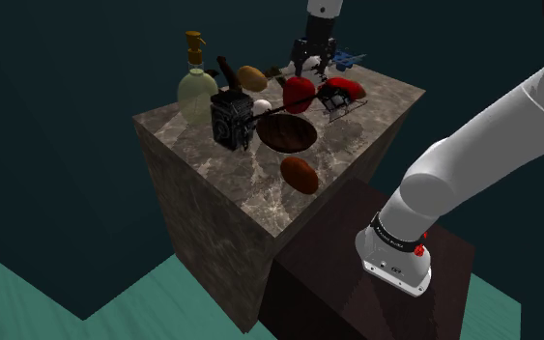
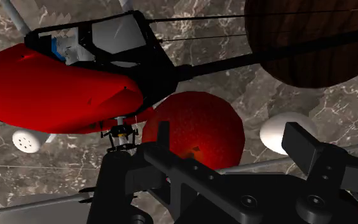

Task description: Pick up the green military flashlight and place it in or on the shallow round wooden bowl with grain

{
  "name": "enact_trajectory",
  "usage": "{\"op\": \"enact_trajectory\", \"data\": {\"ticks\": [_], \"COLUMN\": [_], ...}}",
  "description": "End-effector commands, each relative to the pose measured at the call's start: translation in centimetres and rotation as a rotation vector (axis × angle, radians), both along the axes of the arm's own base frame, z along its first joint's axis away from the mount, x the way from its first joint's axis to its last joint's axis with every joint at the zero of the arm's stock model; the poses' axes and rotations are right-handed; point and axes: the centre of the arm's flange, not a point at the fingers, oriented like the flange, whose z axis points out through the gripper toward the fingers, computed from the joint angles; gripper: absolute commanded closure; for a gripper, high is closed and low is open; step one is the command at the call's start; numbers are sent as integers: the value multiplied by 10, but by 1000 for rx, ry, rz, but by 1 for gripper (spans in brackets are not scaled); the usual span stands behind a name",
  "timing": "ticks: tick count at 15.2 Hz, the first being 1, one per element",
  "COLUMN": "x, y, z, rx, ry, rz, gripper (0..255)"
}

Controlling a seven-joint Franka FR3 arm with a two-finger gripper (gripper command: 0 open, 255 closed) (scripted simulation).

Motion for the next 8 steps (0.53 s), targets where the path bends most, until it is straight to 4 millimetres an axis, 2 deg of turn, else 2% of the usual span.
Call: {"op": "enact_trajectory", "data": {"ticks": [1, 8], "x": [19, 77], "y": [-16, -72], "z": [-2, -1], "rx": [-18, -76], "ry": [-17, -70], "rz": [-15, -68], "gripper": [0, 0]}}
